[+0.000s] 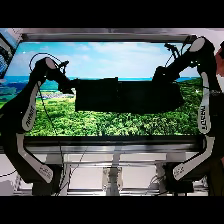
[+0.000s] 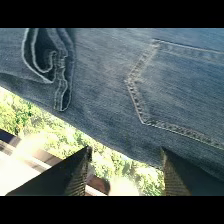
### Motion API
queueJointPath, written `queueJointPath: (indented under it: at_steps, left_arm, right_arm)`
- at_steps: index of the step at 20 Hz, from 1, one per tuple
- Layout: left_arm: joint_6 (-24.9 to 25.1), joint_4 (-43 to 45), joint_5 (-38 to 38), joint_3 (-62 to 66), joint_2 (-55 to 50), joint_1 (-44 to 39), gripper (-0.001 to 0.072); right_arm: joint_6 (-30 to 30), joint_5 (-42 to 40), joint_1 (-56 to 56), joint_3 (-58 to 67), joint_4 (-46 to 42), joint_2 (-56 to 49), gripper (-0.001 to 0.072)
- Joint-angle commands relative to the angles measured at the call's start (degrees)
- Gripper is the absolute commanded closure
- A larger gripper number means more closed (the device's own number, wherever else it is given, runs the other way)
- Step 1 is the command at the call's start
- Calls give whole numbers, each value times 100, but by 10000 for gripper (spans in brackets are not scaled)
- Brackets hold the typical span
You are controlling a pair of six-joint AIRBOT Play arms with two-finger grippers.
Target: Fold the clothes and pants, and hang the long-sleeved shirts on hangers.
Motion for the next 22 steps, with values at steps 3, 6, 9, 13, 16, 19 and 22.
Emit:
queueJointPath:
  at_steps: [3,6,9,13,16,19,22]
  left_arm:
    - [-103,15,505,-315,-269,57,90]
    - [-70,-457,507,-326,-426,33,94]
    - [-72,-673,472,-330,-468,33,548]
    - [-52,-393,-149,-330,-225,238,686]
    - [-55,616,-649,-330,468,581,686]
    - [282,927,-1257,-326,1405,1036,686]
    - [643,986,-1886,-157,2087,1276,686]
  right_arm:
    - [-72,-42,286,0,-35,0,244]
    - [-72,-44,284,0,-68,0,244]
    - [-70,-37,284,2,-74,0,244]
    - [-31,151,284,2,-68,0,244]
    - [24,210,286,2,42,0,244]
    - [66,195,417,0,116,-4,245]
    - [63,52,728,0,109,-7,244]
